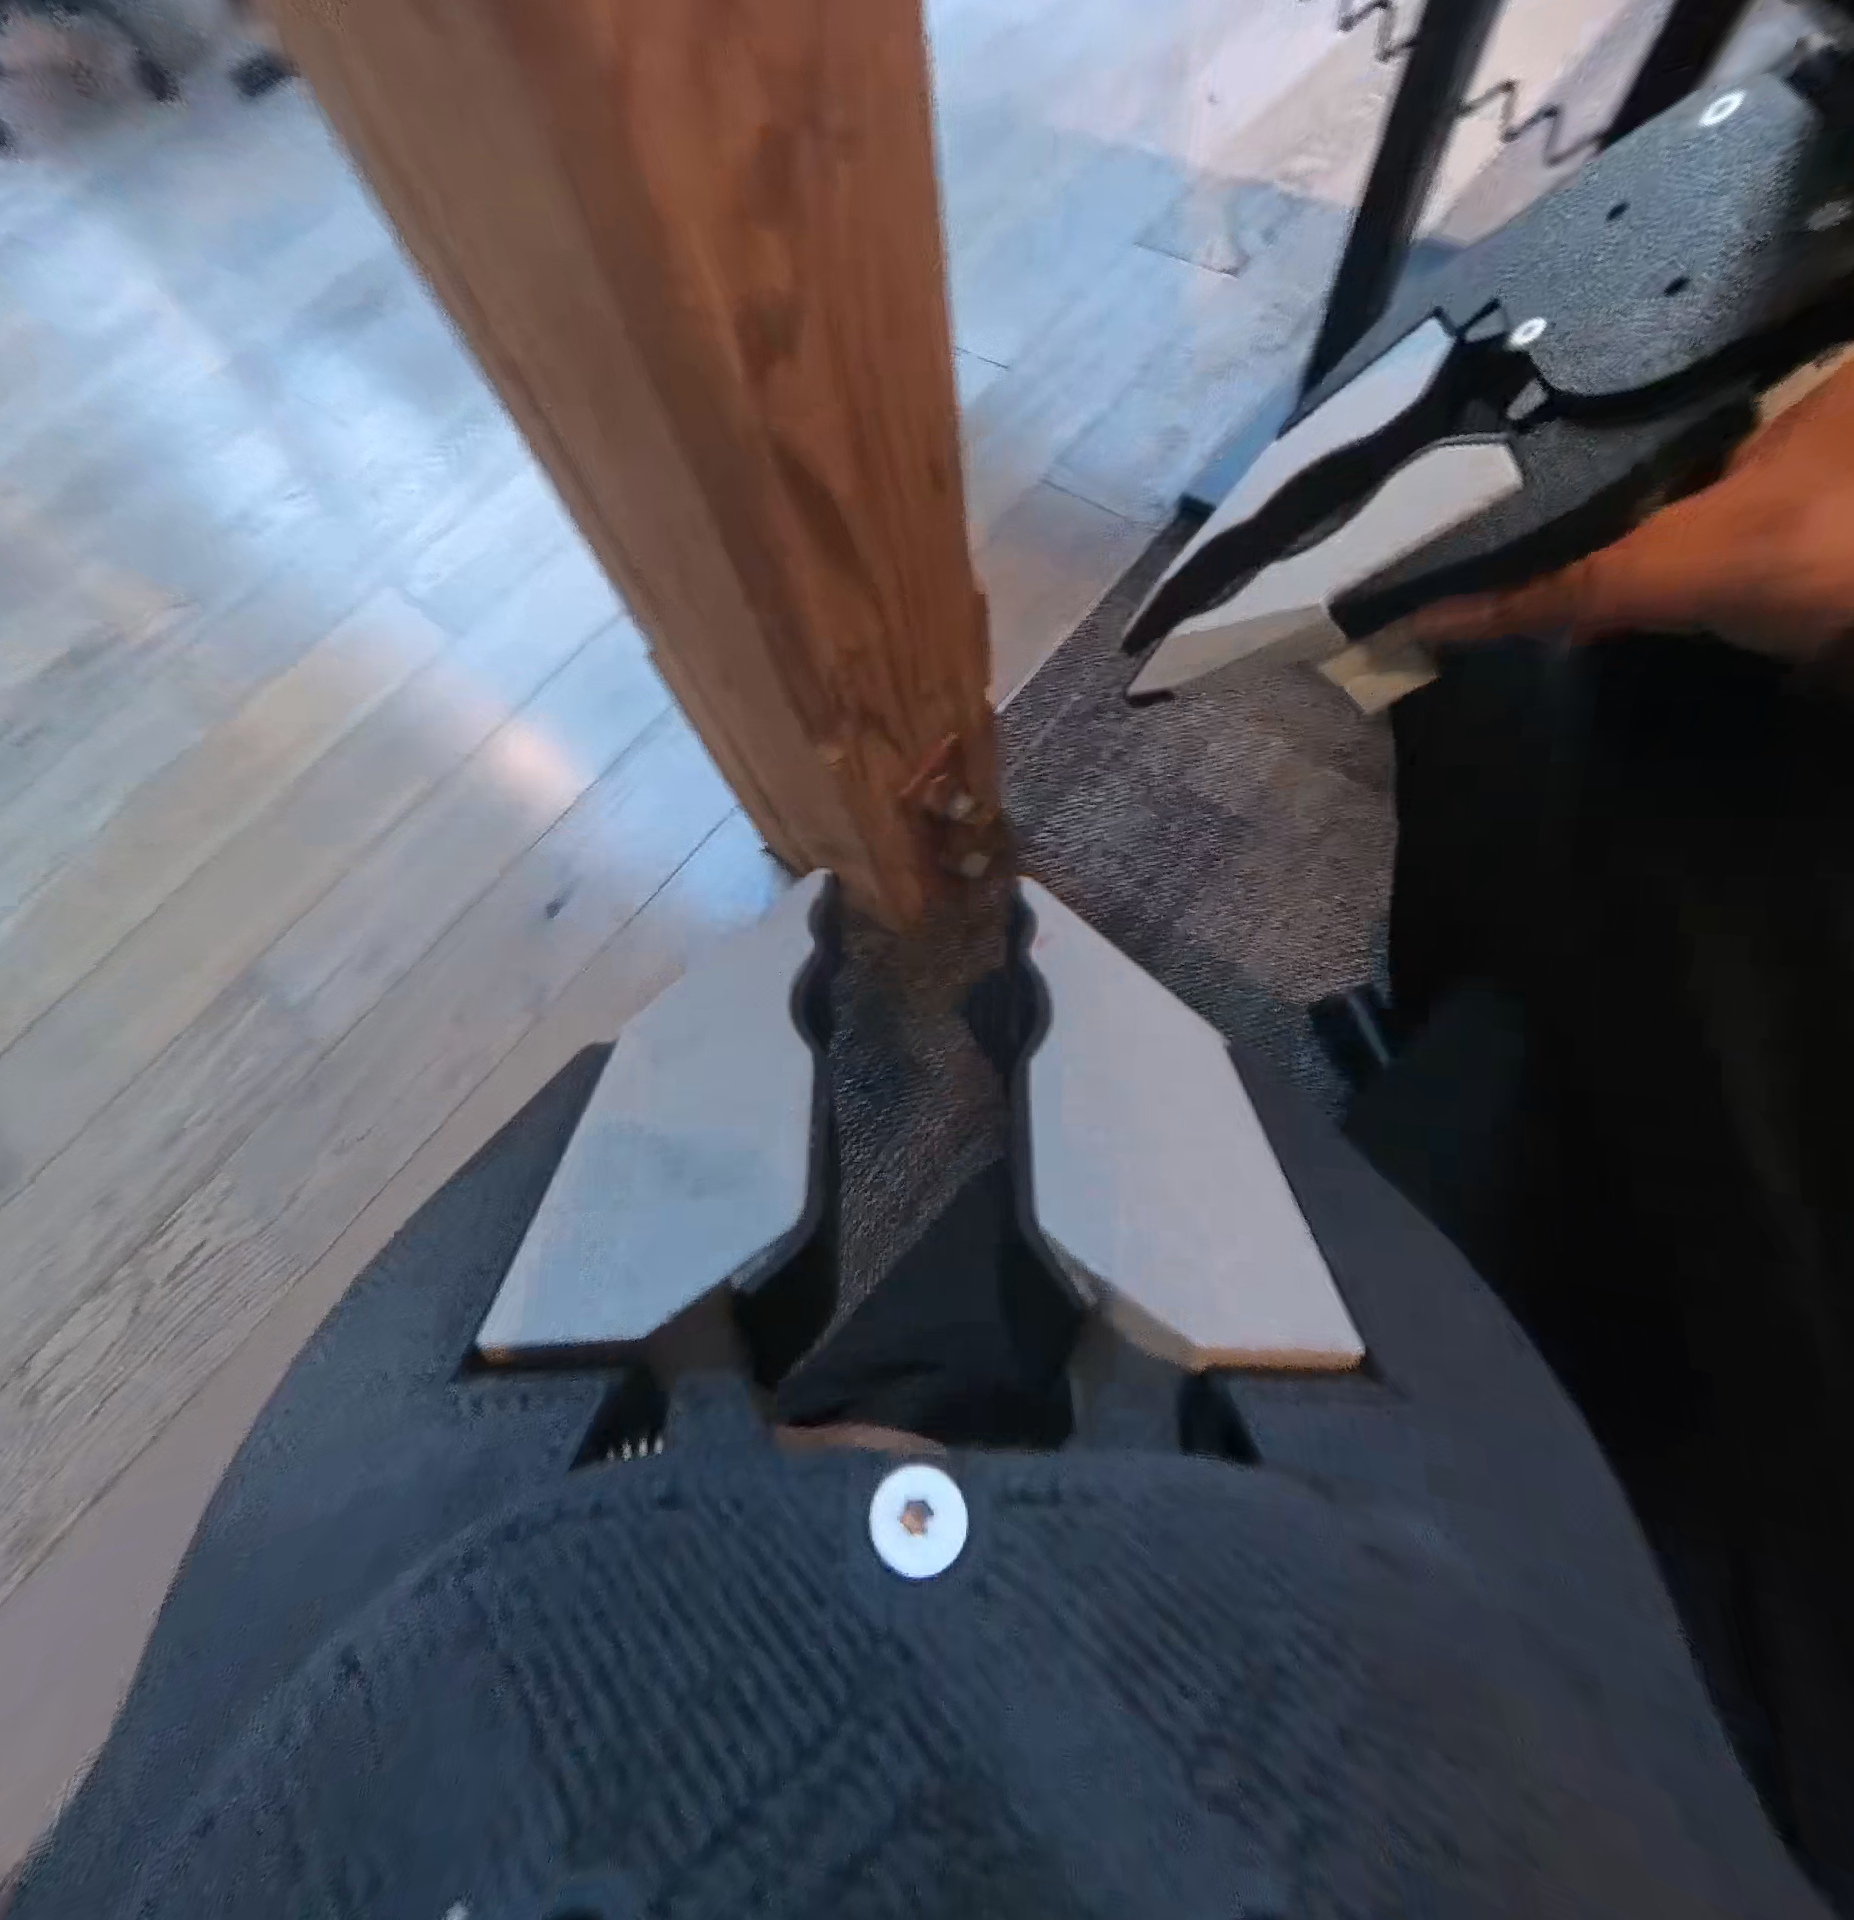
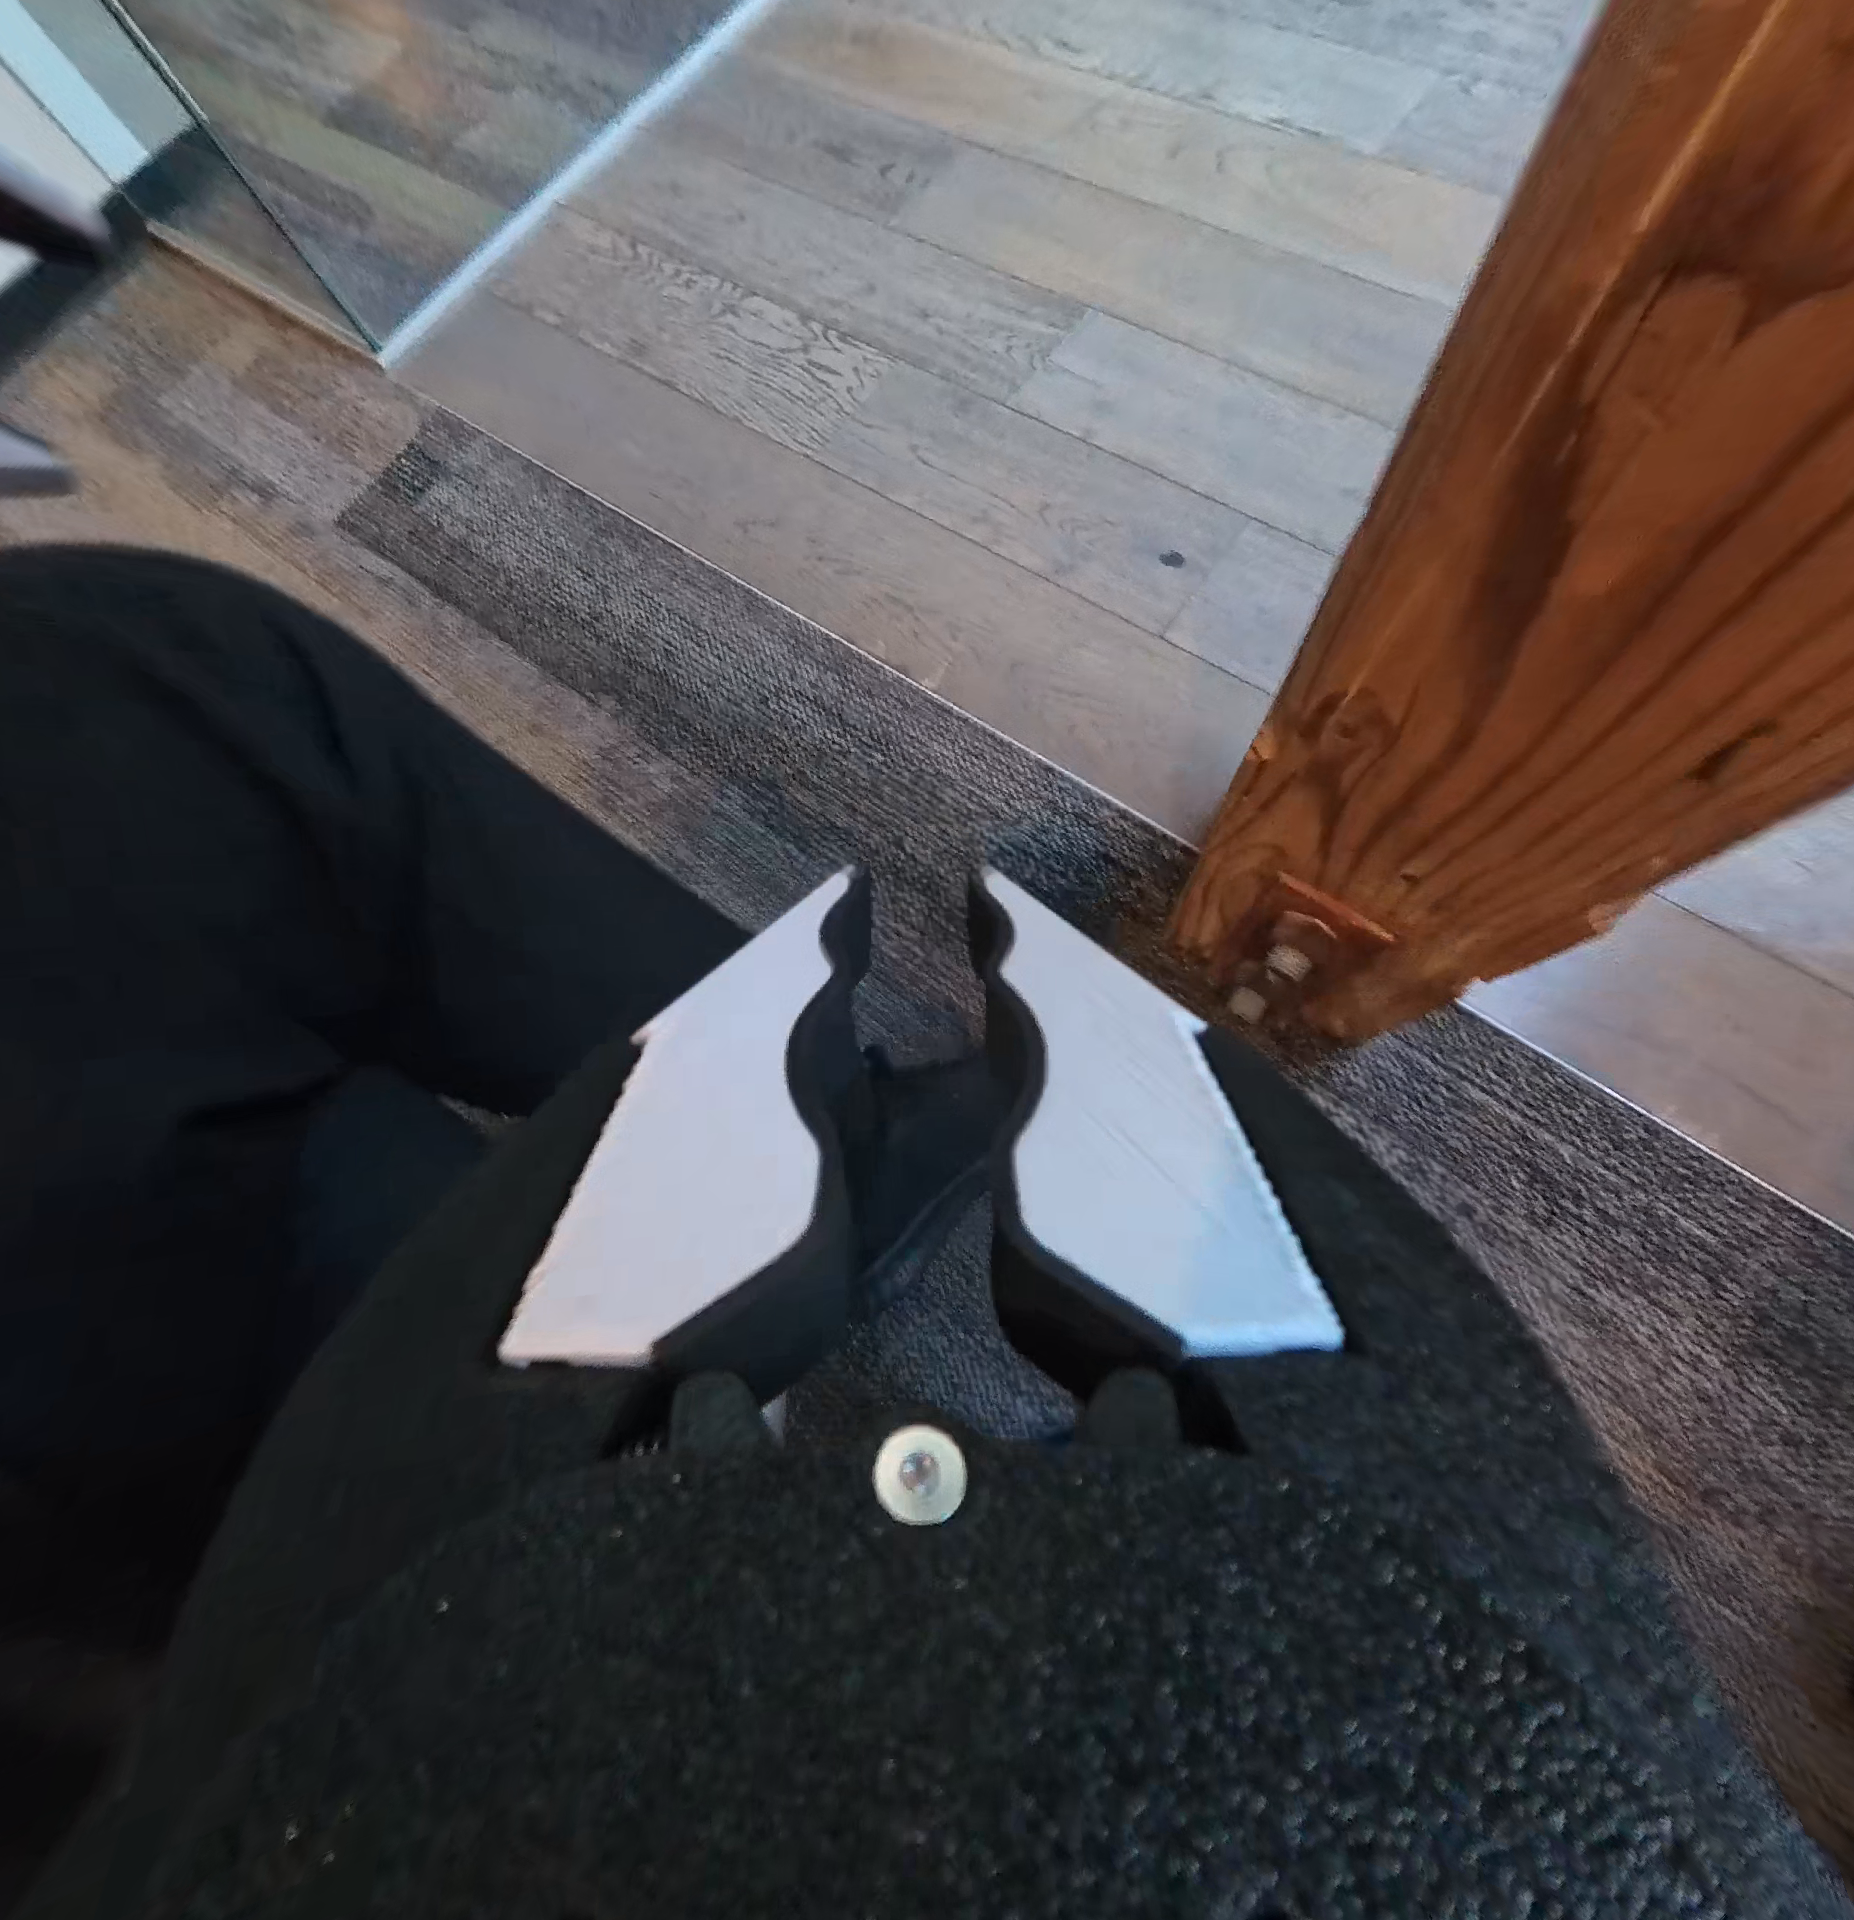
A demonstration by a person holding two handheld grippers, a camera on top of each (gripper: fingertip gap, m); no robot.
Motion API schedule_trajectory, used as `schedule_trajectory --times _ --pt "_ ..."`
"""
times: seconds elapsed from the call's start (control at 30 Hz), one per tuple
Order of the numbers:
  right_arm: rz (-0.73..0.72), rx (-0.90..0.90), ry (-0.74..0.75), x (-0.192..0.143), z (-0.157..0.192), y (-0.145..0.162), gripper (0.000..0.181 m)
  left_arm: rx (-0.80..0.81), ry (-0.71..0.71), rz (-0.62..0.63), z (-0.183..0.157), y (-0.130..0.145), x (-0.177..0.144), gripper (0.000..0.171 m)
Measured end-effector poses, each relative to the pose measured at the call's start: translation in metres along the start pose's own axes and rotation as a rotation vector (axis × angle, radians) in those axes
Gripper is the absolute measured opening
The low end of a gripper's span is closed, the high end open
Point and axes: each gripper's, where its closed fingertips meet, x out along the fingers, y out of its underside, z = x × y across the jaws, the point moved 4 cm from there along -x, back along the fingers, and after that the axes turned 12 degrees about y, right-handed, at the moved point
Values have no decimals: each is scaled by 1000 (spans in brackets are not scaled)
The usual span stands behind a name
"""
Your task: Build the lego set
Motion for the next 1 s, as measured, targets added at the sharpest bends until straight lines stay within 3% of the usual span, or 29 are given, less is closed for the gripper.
schedule_trajectory --times 0.2,0.37,0.53,0.6,0.7,0.77,0.87,1.0 --pt "-52 137 143 -66 -55 40 24 172 176 38 -40 -53 85 46" --pt "-73 317 349 -148 -105 94 26 377 383 47 -108 -100 148 46" --pt "-148 426 572 -246 -120 136 32 508 623 77 -194 -131 201 46" --pt "-166 433 658 -281 -116 157 39 573 717 114 -233 -133 215 47" --pt "-107 382 834 -322 -109 193 67 737 837 181 -290 -124 227 47" --pt "-59 315 934 -342 -107 198 70 854 889 208 -324 -118 233 47" --pt "-67 223 1073 -373 -108 195 90 995 953 262 -365 -104 236 47" --pt "-21 390 1002 -387 -86 235 79 1147 1012 242 -416 -96 234 46"
